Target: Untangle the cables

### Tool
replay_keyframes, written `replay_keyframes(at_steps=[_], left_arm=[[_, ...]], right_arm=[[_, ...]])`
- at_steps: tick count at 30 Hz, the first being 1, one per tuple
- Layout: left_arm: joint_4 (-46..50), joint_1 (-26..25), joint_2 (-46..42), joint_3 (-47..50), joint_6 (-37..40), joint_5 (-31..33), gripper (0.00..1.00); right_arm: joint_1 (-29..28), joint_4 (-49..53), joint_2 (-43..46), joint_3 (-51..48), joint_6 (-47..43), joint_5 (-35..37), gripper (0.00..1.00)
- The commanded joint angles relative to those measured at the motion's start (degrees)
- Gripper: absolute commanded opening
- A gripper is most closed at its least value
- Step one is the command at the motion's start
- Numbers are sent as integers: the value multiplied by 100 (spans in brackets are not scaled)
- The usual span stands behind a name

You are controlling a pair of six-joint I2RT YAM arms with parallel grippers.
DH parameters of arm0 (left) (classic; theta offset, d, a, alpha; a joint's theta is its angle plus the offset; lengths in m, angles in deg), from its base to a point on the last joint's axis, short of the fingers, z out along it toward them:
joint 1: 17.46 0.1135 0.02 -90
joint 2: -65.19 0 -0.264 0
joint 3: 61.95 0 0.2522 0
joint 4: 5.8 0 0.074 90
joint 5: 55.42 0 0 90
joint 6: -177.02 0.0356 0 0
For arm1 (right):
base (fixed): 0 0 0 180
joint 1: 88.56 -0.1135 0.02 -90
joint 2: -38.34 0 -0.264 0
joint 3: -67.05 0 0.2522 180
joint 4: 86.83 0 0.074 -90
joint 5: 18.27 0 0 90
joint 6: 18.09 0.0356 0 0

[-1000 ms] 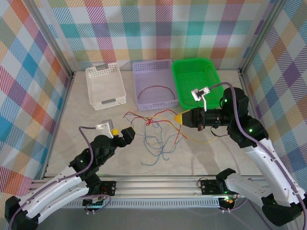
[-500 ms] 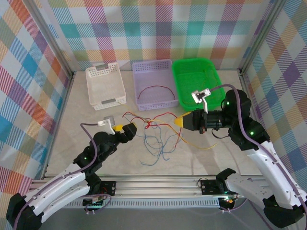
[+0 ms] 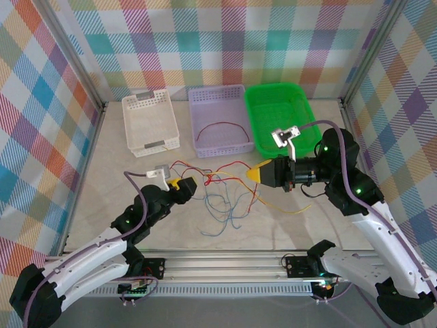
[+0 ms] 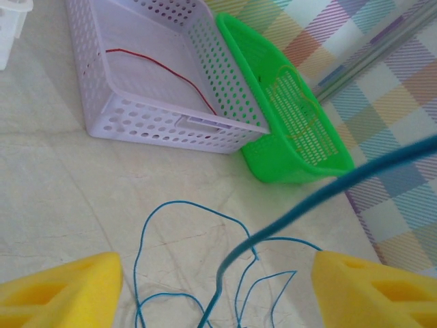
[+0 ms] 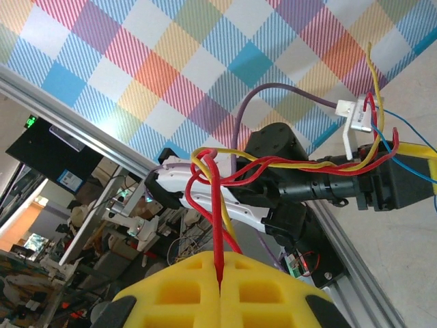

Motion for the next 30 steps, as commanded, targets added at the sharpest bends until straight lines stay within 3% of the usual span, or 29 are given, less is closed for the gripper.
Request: replay_keyframes(at_steps=[1,6,8,20,25,30], left_arm=[[-341,40,125,-115,87,5,54],[-234,48,103,-219,141,-250,21],[17,53,-108,-231,118,-226,0],[2600,57,-2463,-566,-275,92,0],[3689,57,-3031,-1198,-270,422,0],[4255,50,-2924,-2064,-23,789,0]], right_arm=[[-70,-290,100,-6,75,-97,0],[-79,32,174,24,-102,317,0],[-75,272,216,29,-232,668,0],[-6,1092,354,-321,-549,3096,0],[213,1170,247,-682,-650,3492,0],[584,1197,140,-1108,-713,3729,0]])
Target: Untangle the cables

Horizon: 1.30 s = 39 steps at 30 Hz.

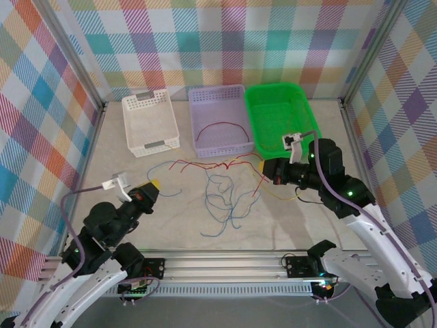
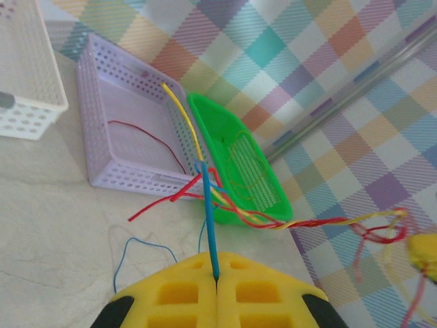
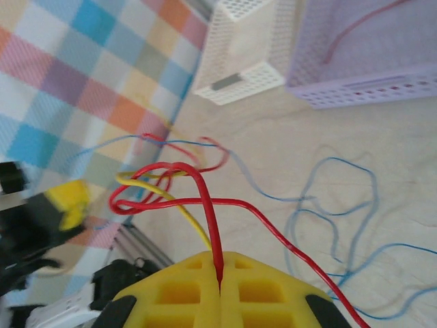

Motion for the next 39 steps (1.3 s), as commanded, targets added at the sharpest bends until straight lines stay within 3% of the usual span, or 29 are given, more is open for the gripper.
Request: replay_keyframes(at_steps=[1,10,18,28,31,39], left_arm=[[668,55,134,-647,259,429,0],[1068,53,1173,-2454,1236,856,0],[946,47,2214,-3811,2031,1085,0],[-117,90,3765,-4918,3201,1577,0],[-429,437,4116,-4985,3363,1485,0],[-597,2024,5200,-5602,2514,432,0]], right_arm=[[287,38,-37,-273,-190,349,0],[1240,-215,-288,-1170,-176,158,0],[1309,-278,-480,-1484,-296,365,0],[1309,-488,-373,-1817,-409,212,0],[1309,-528,-218,-1895,-551,-5,0],[1300,-453,195,-1981,-858,-533,0]])
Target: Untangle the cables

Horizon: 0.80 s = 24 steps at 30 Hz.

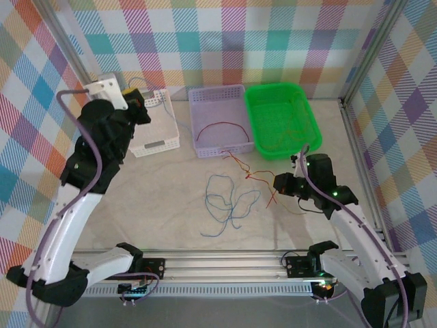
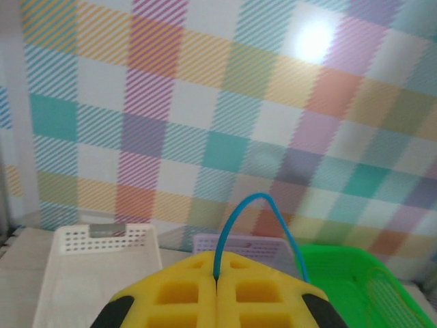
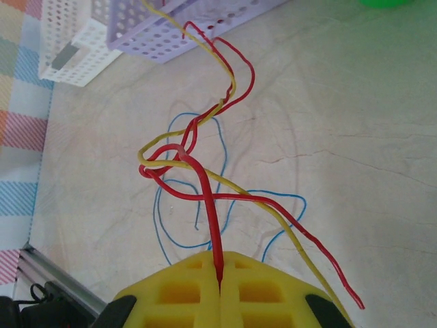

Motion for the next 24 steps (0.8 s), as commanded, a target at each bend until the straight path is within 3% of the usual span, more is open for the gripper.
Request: replay_keyframes(at_steps=[1,13,24], left_arm=[[-389,490,270,-472,-461,-578,0],[-414,1145,1834,-1814,-656,-997,0],[-740,2132,2755,-1582,-1565,-1557,0]], right_arm=[[37,-111,252,-72,-257,-435,0],[-18,106,425,230,-321,-800,0],[-461,-89,303,444,-307,-1210,0]])
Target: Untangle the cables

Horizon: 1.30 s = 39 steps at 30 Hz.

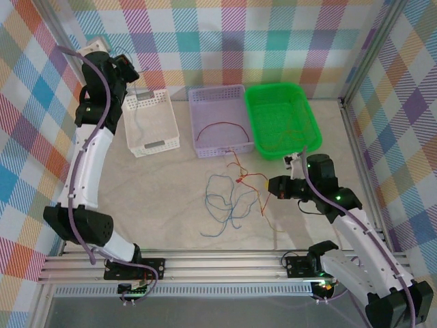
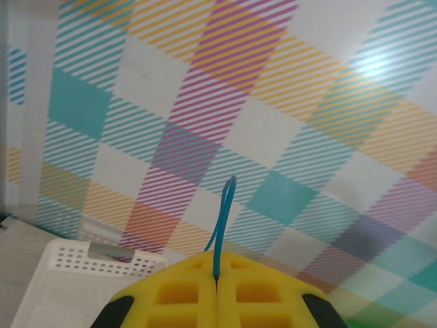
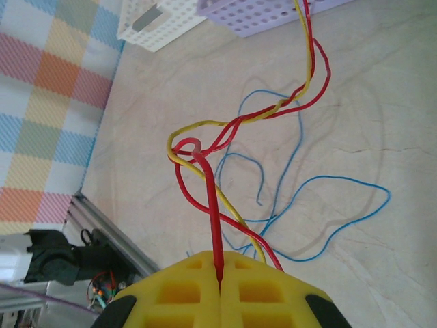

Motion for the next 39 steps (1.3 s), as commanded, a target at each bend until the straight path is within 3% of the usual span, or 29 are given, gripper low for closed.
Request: replay_keyframes(at_steps=[1,11,22,29,39], left_arm=[[-248,244,270,85,-479,-315,0],[-309,350,667,252,-714,-397,0],[-185,349,406,-453,-1010,-1017,0],[-163,350,212,-614,-967,-939,0],[-213,441,586,-375,-721,-666,0]], right_arm=[[-114,-211,46,221,-63,-333,0],[-172,-68,153,178,-111,-301,0],[-181,13,275,335,-35,-206,0],[-215,-69,264,365,28,-280,0],[-303,-132,228,255,19,-269,0]])
